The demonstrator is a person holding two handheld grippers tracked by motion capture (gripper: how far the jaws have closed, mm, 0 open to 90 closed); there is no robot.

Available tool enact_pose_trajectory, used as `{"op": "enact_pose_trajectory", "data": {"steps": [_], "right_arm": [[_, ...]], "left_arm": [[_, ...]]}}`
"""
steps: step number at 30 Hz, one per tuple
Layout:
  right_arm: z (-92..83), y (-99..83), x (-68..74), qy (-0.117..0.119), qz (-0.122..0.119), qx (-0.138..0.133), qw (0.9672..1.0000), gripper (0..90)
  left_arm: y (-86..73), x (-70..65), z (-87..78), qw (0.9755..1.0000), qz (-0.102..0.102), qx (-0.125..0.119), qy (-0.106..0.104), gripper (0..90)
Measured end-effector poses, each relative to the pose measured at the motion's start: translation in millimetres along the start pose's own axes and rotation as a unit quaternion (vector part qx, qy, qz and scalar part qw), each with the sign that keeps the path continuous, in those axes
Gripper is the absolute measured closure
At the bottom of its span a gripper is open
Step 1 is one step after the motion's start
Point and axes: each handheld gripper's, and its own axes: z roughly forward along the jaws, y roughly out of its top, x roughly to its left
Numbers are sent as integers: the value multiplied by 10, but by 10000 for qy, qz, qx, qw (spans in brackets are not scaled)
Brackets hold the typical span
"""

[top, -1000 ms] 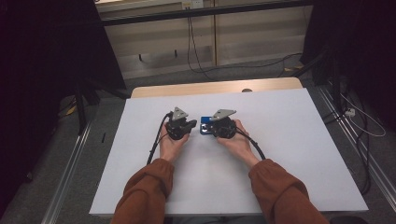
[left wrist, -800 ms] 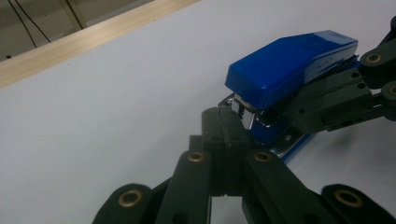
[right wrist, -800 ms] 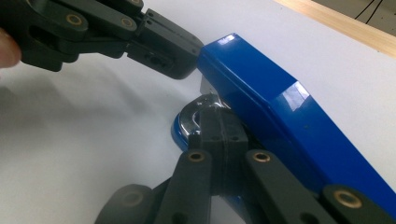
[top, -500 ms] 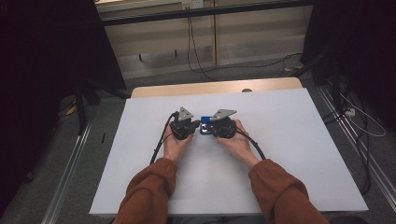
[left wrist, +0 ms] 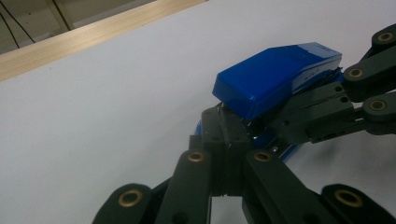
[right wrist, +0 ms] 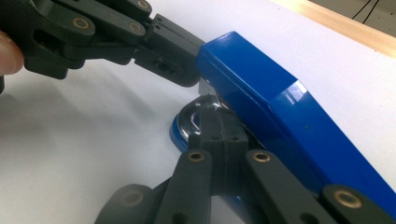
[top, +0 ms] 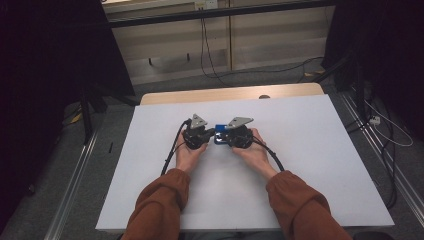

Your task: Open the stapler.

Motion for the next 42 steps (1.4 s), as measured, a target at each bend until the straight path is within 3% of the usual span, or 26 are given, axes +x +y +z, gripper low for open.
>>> {"op": "enact_pose_trajectory", "data": {"steps": [8, 14, 42], "right_arm": [[1, 0, 5, -10, -11, -2, 10000, 900], [2, -2, 4, -11, -12, -10, 10000, 900], [5, -7, 5, -5, 5, -40, 10000, 900]], "left_arm": [[-9, 7, 18, 10000, 30, 67, 16, 900], [21, 13, -10, 10000, -38, -22, -77, 900], [110, -3, -58, 9995, -172, -241, -121, 900]]}}
